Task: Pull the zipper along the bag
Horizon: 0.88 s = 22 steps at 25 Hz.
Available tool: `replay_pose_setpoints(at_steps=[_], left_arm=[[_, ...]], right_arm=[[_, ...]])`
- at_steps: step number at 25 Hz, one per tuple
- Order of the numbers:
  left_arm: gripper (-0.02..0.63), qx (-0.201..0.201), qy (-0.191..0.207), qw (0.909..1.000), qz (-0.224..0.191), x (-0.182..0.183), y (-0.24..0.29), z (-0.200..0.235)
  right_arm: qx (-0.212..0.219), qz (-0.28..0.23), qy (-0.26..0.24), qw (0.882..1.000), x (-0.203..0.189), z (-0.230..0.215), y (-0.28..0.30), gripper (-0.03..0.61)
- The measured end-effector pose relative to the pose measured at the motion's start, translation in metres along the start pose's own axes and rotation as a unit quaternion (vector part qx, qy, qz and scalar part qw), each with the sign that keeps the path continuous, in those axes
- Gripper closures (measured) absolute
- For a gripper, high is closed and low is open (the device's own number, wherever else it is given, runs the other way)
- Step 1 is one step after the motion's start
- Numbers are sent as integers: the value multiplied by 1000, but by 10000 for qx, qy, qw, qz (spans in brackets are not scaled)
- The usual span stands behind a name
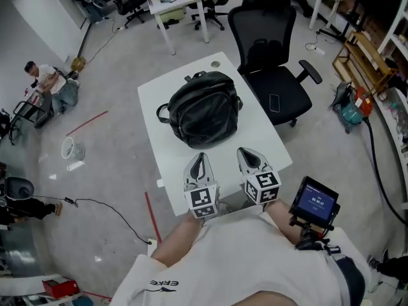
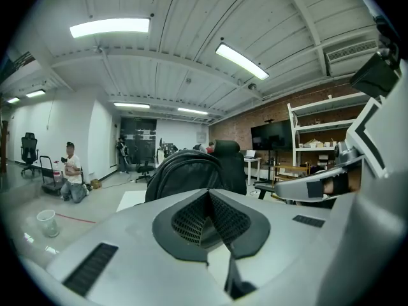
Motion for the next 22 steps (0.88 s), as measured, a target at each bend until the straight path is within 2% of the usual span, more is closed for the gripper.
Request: replay_pose_setpoints(at_steps=[4,10,18,22], left_arm=[[611,-243,-15,9997,-16,2,14,8],[611,-347,80,9994,-41,15,44,15],[611,-279,255,9993,-5,32,96,17],[611,-244,389,9989,75,39,141,9]], right_arm=[[-217,37,-4,9998,2,-6,11,574],[-402,-8,6,9992,17,-24,33,574],[-276,32,-110,9996,36,-56,77,574],[-181,94,-108,9997,42,-91,109,574]])
Point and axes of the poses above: the fingertips, and each gripper's own axes: y forward along the fingers, z to its left, x out of its top, the point moved 8 cm from there along -y, backward along the fingers, and after that the axes turned 12 degrees about -x, right-handed, at the moved point
